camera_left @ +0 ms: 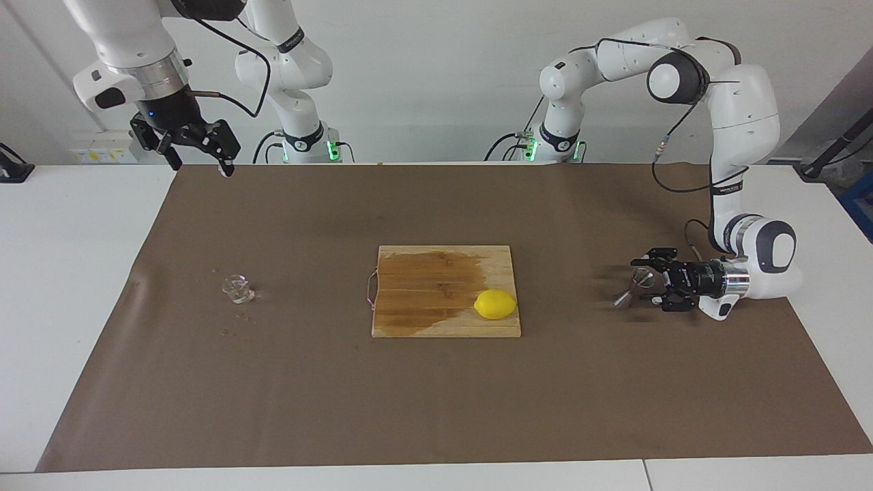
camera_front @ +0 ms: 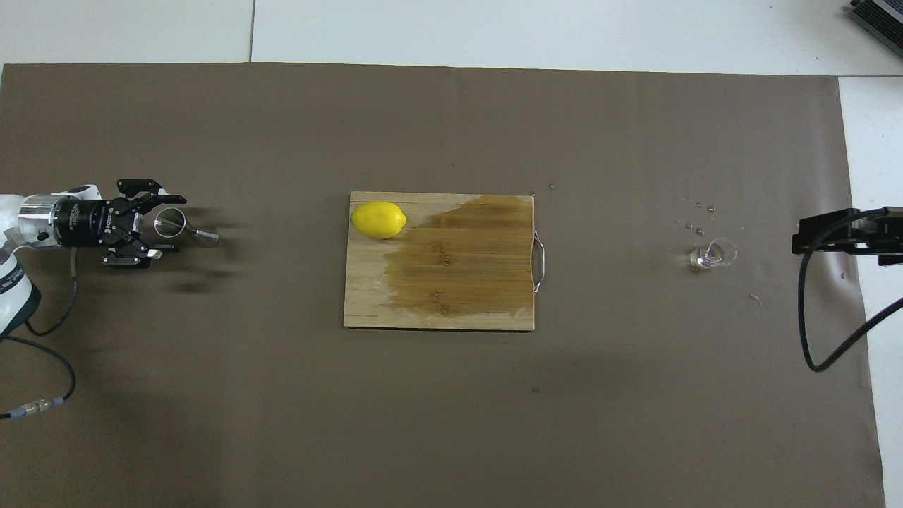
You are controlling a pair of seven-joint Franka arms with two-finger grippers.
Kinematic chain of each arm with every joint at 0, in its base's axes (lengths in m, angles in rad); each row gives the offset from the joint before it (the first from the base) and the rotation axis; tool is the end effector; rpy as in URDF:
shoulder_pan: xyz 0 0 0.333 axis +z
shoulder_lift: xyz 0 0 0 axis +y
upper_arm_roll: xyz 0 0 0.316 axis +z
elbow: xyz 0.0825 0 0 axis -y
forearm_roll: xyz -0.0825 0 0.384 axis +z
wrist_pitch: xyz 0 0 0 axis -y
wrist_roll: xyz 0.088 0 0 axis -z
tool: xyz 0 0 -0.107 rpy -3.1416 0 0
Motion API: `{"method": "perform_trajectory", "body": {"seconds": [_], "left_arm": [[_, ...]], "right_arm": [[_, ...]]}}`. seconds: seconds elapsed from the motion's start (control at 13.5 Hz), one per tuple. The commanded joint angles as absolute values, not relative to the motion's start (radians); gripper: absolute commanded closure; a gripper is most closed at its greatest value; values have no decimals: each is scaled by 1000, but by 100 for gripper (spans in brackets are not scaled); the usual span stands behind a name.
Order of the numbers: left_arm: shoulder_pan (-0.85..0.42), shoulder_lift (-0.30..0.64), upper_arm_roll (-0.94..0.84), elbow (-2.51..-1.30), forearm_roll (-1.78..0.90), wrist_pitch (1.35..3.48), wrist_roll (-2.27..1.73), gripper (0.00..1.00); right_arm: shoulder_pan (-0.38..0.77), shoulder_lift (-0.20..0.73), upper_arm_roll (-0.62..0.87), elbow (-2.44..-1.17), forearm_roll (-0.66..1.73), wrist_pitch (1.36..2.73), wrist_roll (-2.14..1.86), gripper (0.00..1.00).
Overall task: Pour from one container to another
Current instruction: 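Lift the metal cup with the left gripper and carry it over the board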
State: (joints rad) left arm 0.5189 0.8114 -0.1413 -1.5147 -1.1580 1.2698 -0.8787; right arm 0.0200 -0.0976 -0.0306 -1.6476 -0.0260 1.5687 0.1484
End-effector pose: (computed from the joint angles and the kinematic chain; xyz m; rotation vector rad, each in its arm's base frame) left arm 0.6235 0.1383 0.2300 1.2150 1.2338 -1.3394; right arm 0.5234 -0.0092 0.6407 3.1099 -0.2480 0.0315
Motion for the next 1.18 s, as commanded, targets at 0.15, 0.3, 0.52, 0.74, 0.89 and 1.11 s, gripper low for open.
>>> {"method": "perform_trajectory", "body": {"seconds": [0.15, 0.3, 0.52, 0.74, 0.89, 1.11], "left_arm": [[537, 833, -156, -1489, -1152, 1289, -876, 25], [538, 833, -161, -1489, -1154, 1289, -876, 36], [545, 833, -164, -1491, -1154, 1287, -876, 53], [545, 833, -164, -1491, -1154, 1289, -876, 64], [545, 833, -164, -1490, -1154, 1287, -874, 69], [545, 833, -173, -1488, -1161, 1287, -874, 70]], "right_arm": [[18, -121, -31, -1671, -21, 1566, 129, 0], [18, -120, -31, -1671, -21, 1566, 130, 0], [18, -121, -31, -1671, -21, 1566, 130, 0], [18, -120, -31, -1671, -21, 1566, 130, 0], [18, -121, -31, -1671, -21, 1566, 129, 0], [18, -121, -31, -1671, -21, 1566, 130, 0]]}}
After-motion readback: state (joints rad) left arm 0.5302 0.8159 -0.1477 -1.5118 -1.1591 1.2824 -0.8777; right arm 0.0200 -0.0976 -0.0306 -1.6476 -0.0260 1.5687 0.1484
